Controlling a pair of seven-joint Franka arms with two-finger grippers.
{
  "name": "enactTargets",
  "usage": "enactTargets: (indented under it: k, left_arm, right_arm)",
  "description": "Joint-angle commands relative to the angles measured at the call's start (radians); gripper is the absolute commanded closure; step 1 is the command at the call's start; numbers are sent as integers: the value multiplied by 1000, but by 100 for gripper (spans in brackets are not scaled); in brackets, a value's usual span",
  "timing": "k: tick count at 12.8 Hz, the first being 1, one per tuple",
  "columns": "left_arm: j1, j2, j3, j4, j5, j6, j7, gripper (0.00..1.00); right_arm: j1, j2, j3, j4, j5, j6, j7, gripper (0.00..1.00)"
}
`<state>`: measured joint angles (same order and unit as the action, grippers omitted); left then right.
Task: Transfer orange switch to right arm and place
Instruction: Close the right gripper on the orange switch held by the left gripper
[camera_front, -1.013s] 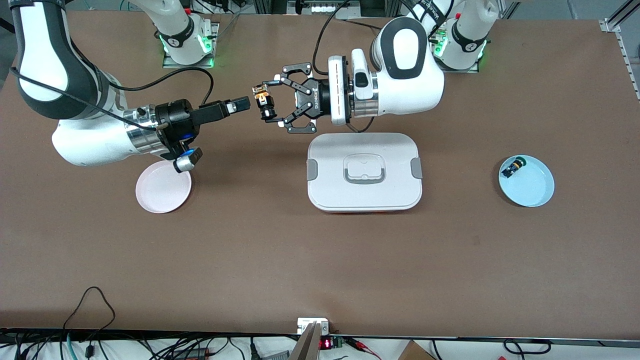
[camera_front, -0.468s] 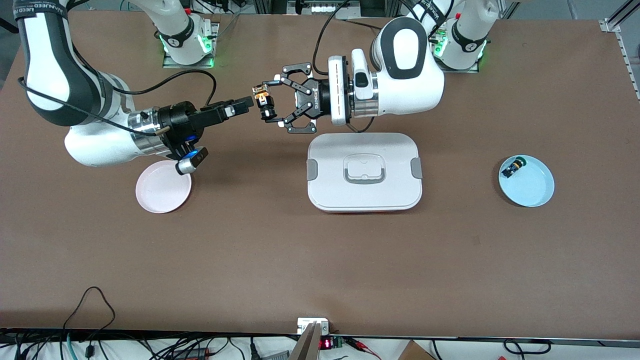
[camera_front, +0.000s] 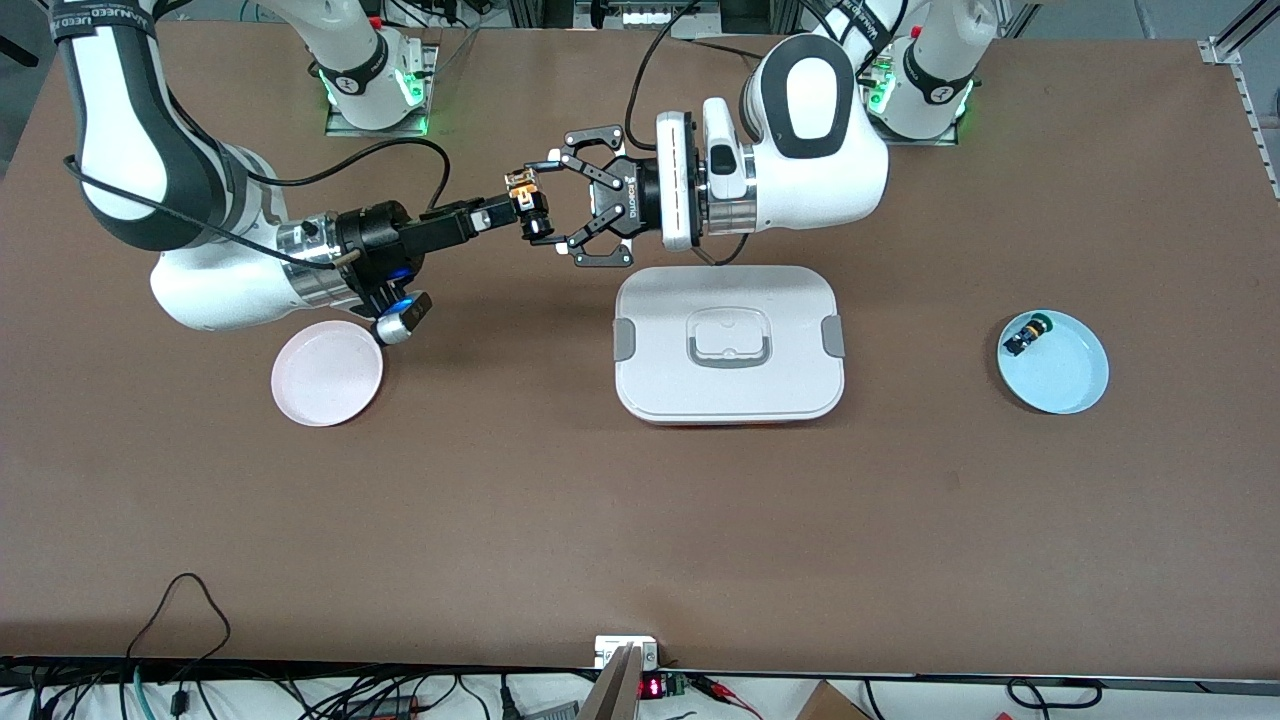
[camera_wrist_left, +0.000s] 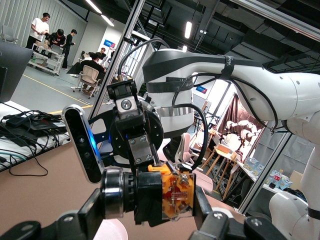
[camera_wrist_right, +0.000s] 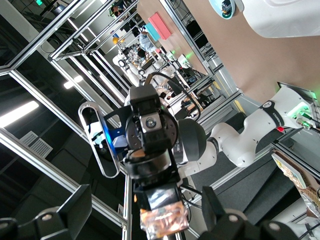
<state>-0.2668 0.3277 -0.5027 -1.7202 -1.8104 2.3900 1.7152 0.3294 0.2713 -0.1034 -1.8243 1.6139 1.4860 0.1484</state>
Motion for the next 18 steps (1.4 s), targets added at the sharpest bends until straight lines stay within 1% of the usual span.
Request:
enactTargets:
  k: [1, 2, 3, 5, 7, 9, 11, 12, 16, 18]
  left_arm:
    - [-11, 14, 3, 28, -21, 11, 6, 100]
    - [-11, 14, 1, 28, -21, 11, 6, 100]
    - [-9, 14, 1, 28, -21, 11, 7, 100]
    - [-9, 14, 1, 27, -21, 11, 8, 100]
    - [-9, 13, 1, 25, -23, 9, 8, 100]
    - [-9, 13, 1, 25, -23, 9, 8, 100]
    - [-9, 13, 1, 25, -21, 9, 8, 100]
    - [-9, 13, 1, 24, -23, 9, 8, 99]
    - [-9, 13, 1, 21, -21, 9, 8, 99]
    - [-9, 11, 1, 19, -23, 9, 8, 92]
  right_arm:
    - [8, -11, -1, -21, 21, 11, -16, 18]
    - [7, -14, -1, -29, 21, 8, -18, 27]
    - [5, -20, -1, -33, 21, 7, -19, 33]
    - [5, -26, -2, -44, 21, -1, -52, 41]
    - [6, -27, -1, -58, 21, -3, -73, 44]
    - [5, -29, -2, -61, 21, -27, -124, 53]
    - [3, -30, -2, -61, 20, -36, -153, 66]
    - [3, -30, -4, -61, 20, -36, -173, 70]
    - [2, -32, -4, -61, 20, -38, -188, 74]
    - [2, -32, -4, -61, 20, -43, -214, 77]
